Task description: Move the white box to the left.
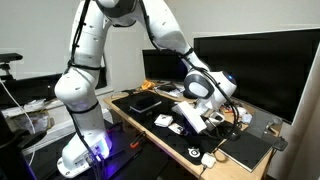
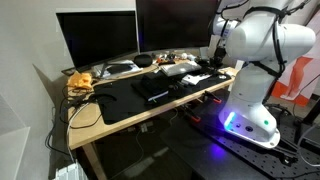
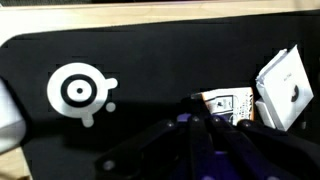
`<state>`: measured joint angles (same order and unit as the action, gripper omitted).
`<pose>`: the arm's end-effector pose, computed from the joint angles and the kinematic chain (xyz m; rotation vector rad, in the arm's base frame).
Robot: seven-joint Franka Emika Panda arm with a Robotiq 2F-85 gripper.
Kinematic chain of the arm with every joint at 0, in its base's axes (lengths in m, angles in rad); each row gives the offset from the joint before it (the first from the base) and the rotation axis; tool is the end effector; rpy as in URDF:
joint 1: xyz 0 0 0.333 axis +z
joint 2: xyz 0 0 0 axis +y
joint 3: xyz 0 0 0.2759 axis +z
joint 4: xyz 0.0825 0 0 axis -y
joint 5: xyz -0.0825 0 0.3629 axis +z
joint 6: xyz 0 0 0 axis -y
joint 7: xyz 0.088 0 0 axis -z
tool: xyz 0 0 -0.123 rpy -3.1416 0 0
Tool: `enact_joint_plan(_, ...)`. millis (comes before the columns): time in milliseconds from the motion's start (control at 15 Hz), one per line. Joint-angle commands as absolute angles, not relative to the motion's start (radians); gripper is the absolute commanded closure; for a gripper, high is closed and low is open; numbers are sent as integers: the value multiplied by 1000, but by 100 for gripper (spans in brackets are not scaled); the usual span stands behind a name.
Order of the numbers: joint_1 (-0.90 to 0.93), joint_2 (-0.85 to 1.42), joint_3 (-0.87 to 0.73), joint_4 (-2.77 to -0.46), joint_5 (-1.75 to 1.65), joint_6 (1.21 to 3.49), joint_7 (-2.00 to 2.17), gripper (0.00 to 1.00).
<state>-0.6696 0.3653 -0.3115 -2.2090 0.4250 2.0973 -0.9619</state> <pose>0.2739 -0.3813 0.1586 -2.6319 0.4304 0.1104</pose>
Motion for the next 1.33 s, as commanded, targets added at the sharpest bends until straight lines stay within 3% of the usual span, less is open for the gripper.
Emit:
enact_joint_plan(0,-715,385,-300,-2167,447,2055,-984,100)
enact_joint_plan(667,-751,382,-289,-2153,426,2066,-980,100)
enact_joint_plan(733,-749,379,-289,-2155,423,2067,-980,74)
enact_joint_plan(800,-746,375,-290,-2159,417,2072,-979,73)
enact_joint_plan(1267,-741,315,-294,-2212,400,2103,-1033,22)
